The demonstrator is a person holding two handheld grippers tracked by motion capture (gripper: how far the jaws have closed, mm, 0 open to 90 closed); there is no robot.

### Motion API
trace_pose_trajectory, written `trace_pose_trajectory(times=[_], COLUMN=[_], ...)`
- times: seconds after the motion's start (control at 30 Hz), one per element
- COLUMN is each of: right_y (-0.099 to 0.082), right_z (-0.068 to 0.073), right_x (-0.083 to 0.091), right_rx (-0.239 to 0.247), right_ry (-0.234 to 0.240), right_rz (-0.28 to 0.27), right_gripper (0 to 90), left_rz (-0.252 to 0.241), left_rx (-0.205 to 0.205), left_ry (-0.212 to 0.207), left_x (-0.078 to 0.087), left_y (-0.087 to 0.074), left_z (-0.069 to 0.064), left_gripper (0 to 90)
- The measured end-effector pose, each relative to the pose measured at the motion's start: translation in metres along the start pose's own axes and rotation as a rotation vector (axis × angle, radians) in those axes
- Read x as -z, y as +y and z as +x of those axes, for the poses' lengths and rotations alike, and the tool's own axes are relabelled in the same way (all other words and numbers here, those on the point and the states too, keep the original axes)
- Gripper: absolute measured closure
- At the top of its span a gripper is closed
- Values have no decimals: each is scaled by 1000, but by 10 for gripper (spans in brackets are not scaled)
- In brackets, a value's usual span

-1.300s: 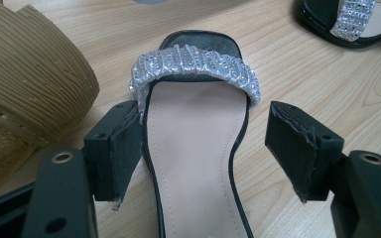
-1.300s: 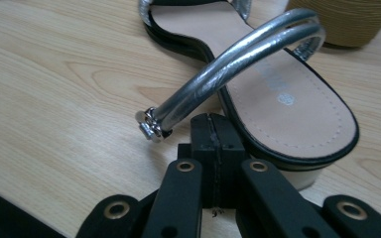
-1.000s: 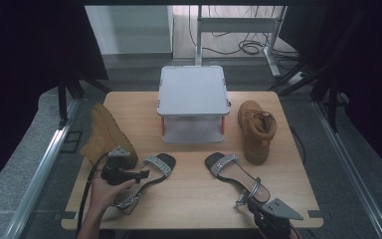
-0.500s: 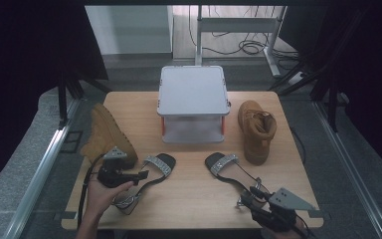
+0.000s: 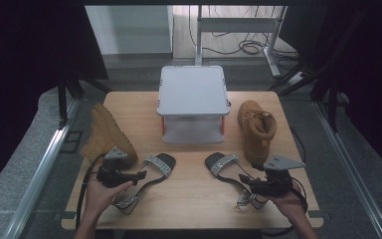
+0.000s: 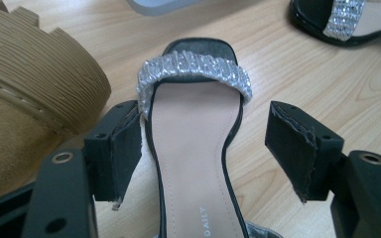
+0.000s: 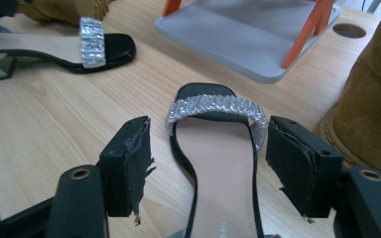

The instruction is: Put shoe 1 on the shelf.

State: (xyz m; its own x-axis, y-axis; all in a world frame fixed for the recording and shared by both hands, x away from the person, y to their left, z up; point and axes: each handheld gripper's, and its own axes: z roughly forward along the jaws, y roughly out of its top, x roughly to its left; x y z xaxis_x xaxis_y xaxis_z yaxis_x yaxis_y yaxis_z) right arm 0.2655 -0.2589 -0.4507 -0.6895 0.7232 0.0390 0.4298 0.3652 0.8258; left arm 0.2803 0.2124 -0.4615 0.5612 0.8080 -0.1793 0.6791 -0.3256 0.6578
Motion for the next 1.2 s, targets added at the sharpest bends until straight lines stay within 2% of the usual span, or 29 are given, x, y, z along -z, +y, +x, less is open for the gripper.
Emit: trace_pose_trajectory(times=[0.1,0.23,0.37,0.5,0.67,0.87,1.03,1.17,1.2], right_y=[2,4,5,5,3,2,2,1,1], right_z=[-5,-8,-12,-13,-12,-12,-11,-15,-17], right_x=[-7,-9,-10,-9,-12,-18,-22,-25,-26], right_rx=[-12,-45,-77,-78,-60,-53,-38,-40,-43], right_ry=[7,21,6,-8,-41,-55,-47,-51,-47], right_rz=[26,39,49,42,45,57,83,112,117], right_gripper=[334,335,332,323,340,336,327,320,317], left_rz=[-1,12,32,85,184,230,276,326,326], left_rx=[-13,-25,-3,-15,-43,-56,-60,-61,-57], left_ry=[-27,-19,-18,5,29,59,58,77,82], left_x=[4,6,4,-1,-12,-23,-33,-44,-46], left_y=[1,1,-4,-10,-18,-16,-12,-13,-13], left_z=[-2,-2,1,1,-2,-6,-7,-7,-7], left_gripper=[302,301,292,286,278,280,281,309,325])
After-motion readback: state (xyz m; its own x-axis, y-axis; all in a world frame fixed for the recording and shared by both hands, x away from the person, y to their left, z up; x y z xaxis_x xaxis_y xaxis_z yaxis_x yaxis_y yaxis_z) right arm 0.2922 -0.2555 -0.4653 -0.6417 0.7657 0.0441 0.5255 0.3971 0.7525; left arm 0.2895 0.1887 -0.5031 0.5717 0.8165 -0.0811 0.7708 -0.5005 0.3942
